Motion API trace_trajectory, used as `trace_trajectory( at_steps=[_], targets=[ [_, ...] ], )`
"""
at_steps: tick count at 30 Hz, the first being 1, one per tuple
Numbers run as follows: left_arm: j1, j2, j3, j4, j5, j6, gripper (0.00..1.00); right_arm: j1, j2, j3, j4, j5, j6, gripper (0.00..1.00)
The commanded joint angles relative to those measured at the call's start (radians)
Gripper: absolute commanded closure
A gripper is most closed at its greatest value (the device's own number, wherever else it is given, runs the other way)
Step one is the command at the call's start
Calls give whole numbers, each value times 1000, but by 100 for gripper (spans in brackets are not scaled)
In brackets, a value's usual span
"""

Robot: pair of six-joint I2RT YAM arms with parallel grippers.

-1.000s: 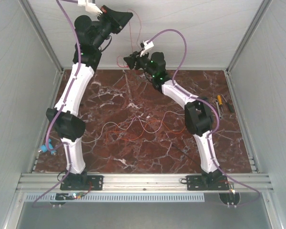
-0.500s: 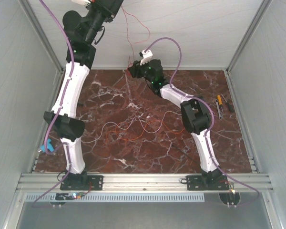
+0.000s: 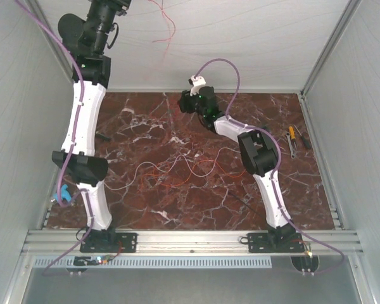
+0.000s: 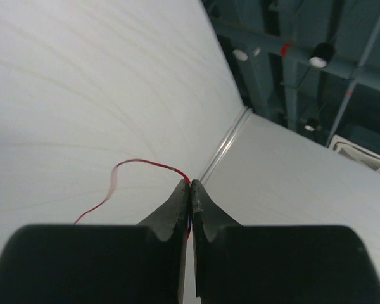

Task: Zip-tie the wires
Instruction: Untie the cable at the center of the board.

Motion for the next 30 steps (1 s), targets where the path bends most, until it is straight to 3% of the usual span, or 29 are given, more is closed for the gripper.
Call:
trace_trajectory(
  at_steps=[1,11,20,25,30],
  targets=[
    [15,-39,73,156,17,-87,100,1,30,-8,2,24,13,57],
    [47,-72,14,187,62,-108,100,10,2,-1,3,25,7,54],
    [47,-132,-161,212,93,-147,100,-39,-230,-115,-20,60,-6,48],
    [44,-150,-242,249,106,-240,100,-70,-424,-296,29,-50,-15,44],
    [18,-191,-329,304,81,-276,100,-59,-639,-569,274,-341,89,38]
  ],
)
